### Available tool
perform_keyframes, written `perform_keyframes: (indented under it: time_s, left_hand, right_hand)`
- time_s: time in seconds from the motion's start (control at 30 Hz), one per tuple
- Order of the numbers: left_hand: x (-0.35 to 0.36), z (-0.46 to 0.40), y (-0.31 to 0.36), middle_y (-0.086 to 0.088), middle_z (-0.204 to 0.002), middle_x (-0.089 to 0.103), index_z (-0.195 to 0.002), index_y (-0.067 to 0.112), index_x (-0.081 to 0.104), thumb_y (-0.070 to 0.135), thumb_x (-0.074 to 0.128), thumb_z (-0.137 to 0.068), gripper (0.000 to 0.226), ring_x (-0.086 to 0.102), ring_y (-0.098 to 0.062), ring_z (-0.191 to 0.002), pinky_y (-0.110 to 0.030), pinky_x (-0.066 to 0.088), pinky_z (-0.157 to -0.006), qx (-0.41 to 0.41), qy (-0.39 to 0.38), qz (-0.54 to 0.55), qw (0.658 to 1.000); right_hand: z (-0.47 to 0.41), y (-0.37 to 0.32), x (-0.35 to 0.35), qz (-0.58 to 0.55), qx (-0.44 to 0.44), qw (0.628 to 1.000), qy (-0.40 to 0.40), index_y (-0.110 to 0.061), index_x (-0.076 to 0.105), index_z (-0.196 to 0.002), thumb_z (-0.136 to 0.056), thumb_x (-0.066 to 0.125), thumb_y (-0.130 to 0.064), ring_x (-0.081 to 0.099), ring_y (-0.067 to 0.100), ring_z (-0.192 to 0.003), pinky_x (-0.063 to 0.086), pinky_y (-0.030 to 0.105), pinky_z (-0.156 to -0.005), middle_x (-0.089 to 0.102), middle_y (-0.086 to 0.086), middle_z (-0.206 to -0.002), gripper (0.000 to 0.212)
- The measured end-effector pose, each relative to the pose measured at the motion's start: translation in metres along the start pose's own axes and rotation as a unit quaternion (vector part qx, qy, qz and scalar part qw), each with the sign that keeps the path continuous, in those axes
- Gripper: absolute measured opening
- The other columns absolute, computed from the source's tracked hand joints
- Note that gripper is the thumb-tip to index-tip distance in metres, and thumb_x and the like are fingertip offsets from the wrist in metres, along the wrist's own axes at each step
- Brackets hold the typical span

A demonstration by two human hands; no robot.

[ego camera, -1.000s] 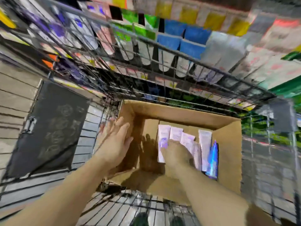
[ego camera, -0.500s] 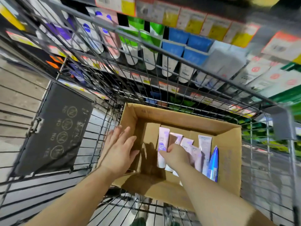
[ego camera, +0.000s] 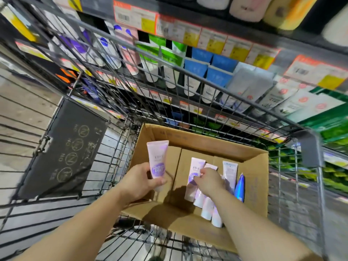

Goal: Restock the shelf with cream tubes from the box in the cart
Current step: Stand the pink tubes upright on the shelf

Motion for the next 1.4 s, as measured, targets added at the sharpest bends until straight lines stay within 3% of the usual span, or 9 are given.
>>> perform_keyframes:
  time_s: [0.17, 0.33, 0.53, 0.7, 0.87, 1.0, 1.1, 1.27, 1.4]
  left_hand:
    - [-0.01, -0.002, -0.013, 0.01, -0.09, 0.07, -0.096, 0.026, 0.065, 0.034, 0.074, -0.081, 0.019, 0.065, -0.002, -0.085, -0.013, 0.044, -0.068, -0.004, 0.034, -0.022, 0.999]
    - [-0.018, -0.002, -0.032, 0.009, -0.091, 0.071, -0.098, 0.028, 0.064, 0.04, 0.074, -0.079, 0.025, 0.066, -0.003, -0.086, -0.019, 0.05, -0.074, -0.027, 0.042, -0.034, 0.998]
    - [-0.025, 0.012, -0.003, 0.01, -0.092, 0.071, -0.098, 0.031, 0.063, 0.036, 0.072, -0.083, 0.019, 0.066, -0.005, -0.09, -0.027, 0.052, -0.08, -0.015, 0.04, -0.003, 0.999]
    - [-0.042, 0.048, 0.112, -0.004, -0.092, 0.073, -0.099, 0.016, 0.063, 0.019, 0.073, -0.084, 0.018, 0.067, -0.016, -0.089, -0.029, 0.054, -0.081, 0.089, 0.022, 0.012, 0.996]
    - [-0.035, 0.102, 0.286, 0.003, -0.086, 0.073, -0.097, 0.019, 0.064, 0.025, 0.074, -0.084, 0.017, 0.065, -0.004, -0.079, -0.019, 0.051, -0.073, 0.245, -0.008, -0.035, 0.969]
    - [-0.004, 0.15, 0.394, 0.007, -0.092, 0.074, -0.096, 0.03, 0.066, 0.042, 0.075, -0.074, 0.027, 0.066, -0.009, -0.087, -0.033, 0.052, -0.085, 0.352, -0.012, -0.055, 0.934]
    - [0.027, 0.178, 0.45, 0.007, -0.091, 0.072, -0.09, 0.033, 0.063, 0.031, 0.075, -0.08, 0.016, 0.065, -0.012, -0.084, -0.03, 0.051, -0.08, 0.403, -0.003, -0.07, 0.912]
    - [0.086, 0.202, 0.523, 0.003, -0.079, 0.071, -0.092, 0.025, 0.066, 0.02, 0.076, -0.082, 0.015, 0.064, -0.005, -0.07, -0.014, 0.049, -0.06, 0.449, -0.014, -0.05, 0.892]
    - [0.15, 0.215, 0.579, 0.012, -0.088, 0.074, -0.099, 0.029, 0.068, 0.029, 0.075, -0.082, 0.019, 0.065, 0.004, -0.072, -0.019, 0.051, -0.067, 0.481, -0.028, -0.042, 0.875]
  right_hand:
    - [0.007, -0.007, 0.025, 0.085, 0.012, 0.994, 0.074, -0.023, 0.052, -0.091, -0.084, 0.066, -0.043, 0.061, 0.024, -0.083, 0.046, 0.028, -0.067, 0.064, 0.001, -0.091, 0.024]
    - [0.007, -0.016, 0.053, 0.108, 0.015, 0.994, 0.026, -0.027, 0.056, -0.087, -0.081, 0.062, -0.052, 0.061, 0.025, -0.08, 0.042, 0.027, -0.061, 0.061, -0.001, -0.081, 0.027]
    - [0.05, -0.036, -0.005, -0.149, -0.078, 0.983, -0.074, -0.023, 0.052, -0.108, -0.092, 0.058, -0.044, 0.063, 0.02, -0.088, 0.047, 0.021, -0.05, 0.063, -0.001, -0.108, 0.027]
    - [0.133, -0.049, -0.129, -0.284, -0.133, 0.949, -0.041, -0.015, 0.052, -0.108, -0.093, 0.061, -0.033, 0.065, 0.015, -0.091, 0.061, 0.038, -0.07, 0.062, 0.005, -0.114, 0.026]
    - [0.236, -0.031, -0.268, -0.33, -0.19, 0.922, 0.064, -0.017, 0.051, -0.109, -0.091, 0.063, -0.034, 0.065, 0.018, -0.095, 0.06, 0.039, -0.072, 0.061, 0.008, -0.117, 0.028]
    - [0.306, 0.002, -0.358, -0.336, -0.229, 0.9, 0.155, -0.01, 0.046, -0.126, -0.094, 0.06, -0.035, 0.065, 0.008, -0.09, 0.059, 0.03, -0.068, 0.061, 0.002, -0.118, 0.042]
    - [0.342, 0.035, -0.415, -0.348, -0.242, 0.88, 0.215, -0.01, 0.041, -0.128, -0.094, 0.06, -0.032, 0.063, 0.019, -0.106, 0.06, 0.029, -0.066, 0.055, -0.001, -0.12, 0.045]
    - [0.385, 0.093, -0.507, -0.272, -0.287, 0.856, 0.332, -0.022, 0.052, -0.103, -0.093, 0.062, -0.032, 0.061, 0.012, -0.074, 0.058, 0.047, -0.077, 0.061, -0.005, -0.089, 0.017]
    - [0.403, 0.151, -0.57, -0.252, -0.325, 0.85, 0.329, -0.025, 0.05, -0.116, -0.095, 0.06, -0.03, 0.059, -0.002, -0.064, 0.058, 0.026, -0.062, 0.062, -0.009, -0.094, 0.024]
Point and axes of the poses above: each hand's wrist, its own z-axis away from the middle knuckle, its own x-axis out of the palm, y = z × x, the point moved 5 cm from there along -z, towards the middle knuckle
